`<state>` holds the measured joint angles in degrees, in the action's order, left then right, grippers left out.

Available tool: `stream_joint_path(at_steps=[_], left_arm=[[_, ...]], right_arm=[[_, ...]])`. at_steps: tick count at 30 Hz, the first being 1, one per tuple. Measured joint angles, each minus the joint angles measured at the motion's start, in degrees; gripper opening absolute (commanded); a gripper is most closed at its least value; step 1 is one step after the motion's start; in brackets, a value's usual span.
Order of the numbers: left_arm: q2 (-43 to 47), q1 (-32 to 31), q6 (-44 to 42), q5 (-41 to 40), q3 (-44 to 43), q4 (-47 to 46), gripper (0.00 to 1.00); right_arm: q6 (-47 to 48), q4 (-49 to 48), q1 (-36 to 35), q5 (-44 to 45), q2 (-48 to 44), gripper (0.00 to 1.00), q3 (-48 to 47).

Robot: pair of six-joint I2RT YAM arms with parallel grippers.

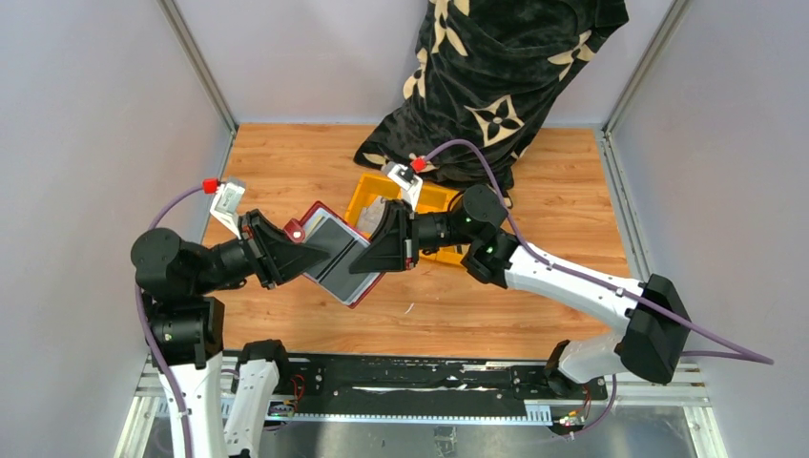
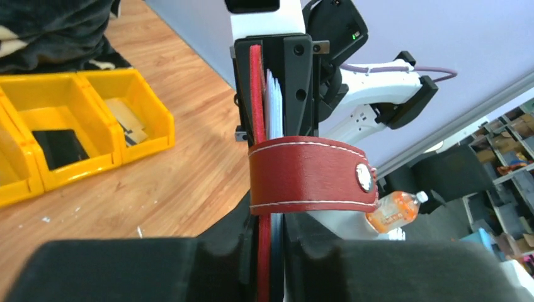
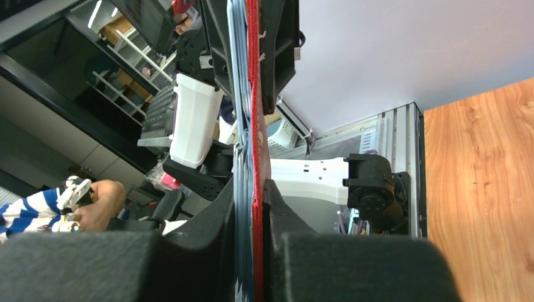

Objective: Take the credit cards out of the card holder
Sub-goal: Remove the credit card from the card holder.

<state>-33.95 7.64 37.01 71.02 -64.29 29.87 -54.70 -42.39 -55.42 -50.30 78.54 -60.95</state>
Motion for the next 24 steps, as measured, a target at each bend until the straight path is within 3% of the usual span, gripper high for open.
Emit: stream_joint_path(at_steps=[5, 8, 20, 24], left_arm=[[3.28, 0.15, 12.57, -3.02, 4.24, -13.03, 0.49], [3.32, 0.15, 14.60, -3.19, 4.24, -15.67, 0.52], [2.84, 0.15, 7.21, 0.24, 4.24, -9.31, 0.41], [2.56, 0.15, 4.94, 2.12, 4.24, -6.71, 0.32]], right_arm=[[4.44, 7.23, 0.09, -2.38, -0.92, 0.00, -2.89], [9.27, 14.45, 0.09, -4.26, -0.92, 0.00, -7.41], [27.34, 43.06, 0.20, -11.08, 4.20, 0.00, -23.17], [31.28, 49.00, 0.20, -12.70, 6.10, 0.00, -26.40]])
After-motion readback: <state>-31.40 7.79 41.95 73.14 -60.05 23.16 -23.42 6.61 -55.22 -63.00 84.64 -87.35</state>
